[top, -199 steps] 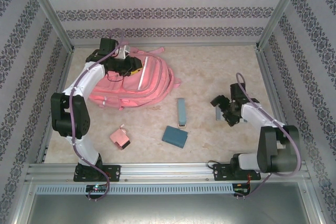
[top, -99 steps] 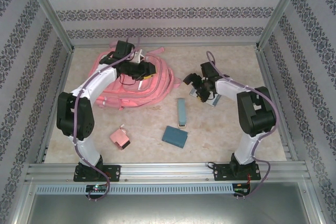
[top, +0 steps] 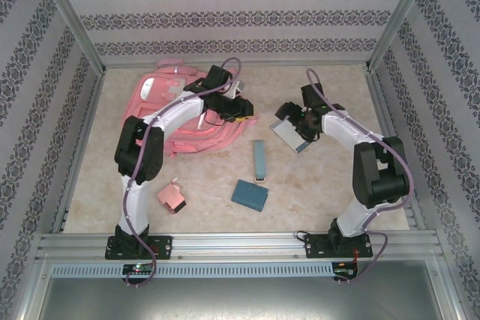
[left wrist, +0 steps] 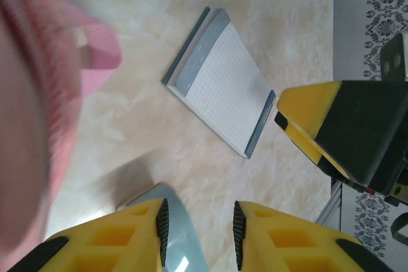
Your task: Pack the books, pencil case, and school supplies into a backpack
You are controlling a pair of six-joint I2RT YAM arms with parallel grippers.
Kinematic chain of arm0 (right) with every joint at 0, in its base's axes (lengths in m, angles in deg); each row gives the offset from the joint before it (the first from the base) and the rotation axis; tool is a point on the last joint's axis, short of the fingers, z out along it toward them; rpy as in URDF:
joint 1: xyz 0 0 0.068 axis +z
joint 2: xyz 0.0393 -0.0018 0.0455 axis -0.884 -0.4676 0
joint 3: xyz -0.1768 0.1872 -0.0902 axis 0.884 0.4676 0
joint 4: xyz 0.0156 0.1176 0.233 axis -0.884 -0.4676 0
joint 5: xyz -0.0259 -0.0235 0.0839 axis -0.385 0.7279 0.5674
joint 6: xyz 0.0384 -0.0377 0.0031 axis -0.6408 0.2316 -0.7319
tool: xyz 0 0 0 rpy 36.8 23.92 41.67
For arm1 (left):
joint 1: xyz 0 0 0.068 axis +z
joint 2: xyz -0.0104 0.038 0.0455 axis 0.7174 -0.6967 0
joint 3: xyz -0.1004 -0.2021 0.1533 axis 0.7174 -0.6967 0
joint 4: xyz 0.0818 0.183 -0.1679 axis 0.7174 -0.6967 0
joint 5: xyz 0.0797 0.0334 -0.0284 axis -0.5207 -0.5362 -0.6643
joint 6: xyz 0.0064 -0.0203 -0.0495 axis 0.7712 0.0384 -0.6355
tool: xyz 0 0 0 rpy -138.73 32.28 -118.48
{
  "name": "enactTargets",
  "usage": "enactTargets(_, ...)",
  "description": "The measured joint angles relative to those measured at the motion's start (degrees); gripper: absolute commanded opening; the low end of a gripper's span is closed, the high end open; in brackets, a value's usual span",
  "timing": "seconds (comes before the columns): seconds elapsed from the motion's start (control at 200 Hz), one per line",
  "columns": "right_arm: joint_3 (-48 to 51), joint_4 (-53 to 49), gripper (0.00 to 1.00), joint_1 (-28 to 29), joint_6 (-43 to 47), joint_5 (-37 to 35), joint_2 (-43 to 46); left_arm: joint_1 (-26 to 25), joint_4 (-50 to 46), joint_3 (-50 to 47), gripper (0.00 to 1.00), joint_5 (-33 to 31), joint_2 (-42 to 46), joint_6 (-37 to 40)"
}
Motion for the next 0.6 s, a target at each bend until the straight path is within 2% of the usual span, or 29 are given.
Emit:
enactTargets(0.1, 2.6, -0.2, 0.91, -2.0, 1.5, -0.5, 0.5, -1.6, -0.2, 5.6, 0.36, -0.8, -4.3, 0.8)
enactTargets(0.38, 9.9, 2.8, 0.89, -2.4, 2.5, -0.8, 2.9, -5.2, -2.2, 21.6, 0.41, -4.9, -17.7, 4.8)
enactTargets(0.605, 12.4, 5.3, 0.86, -3.2, 2.5, -0.8, 3.2, -7.0, -6.1, 29.6, 0.42, -6.8, -26.8, 7.1)
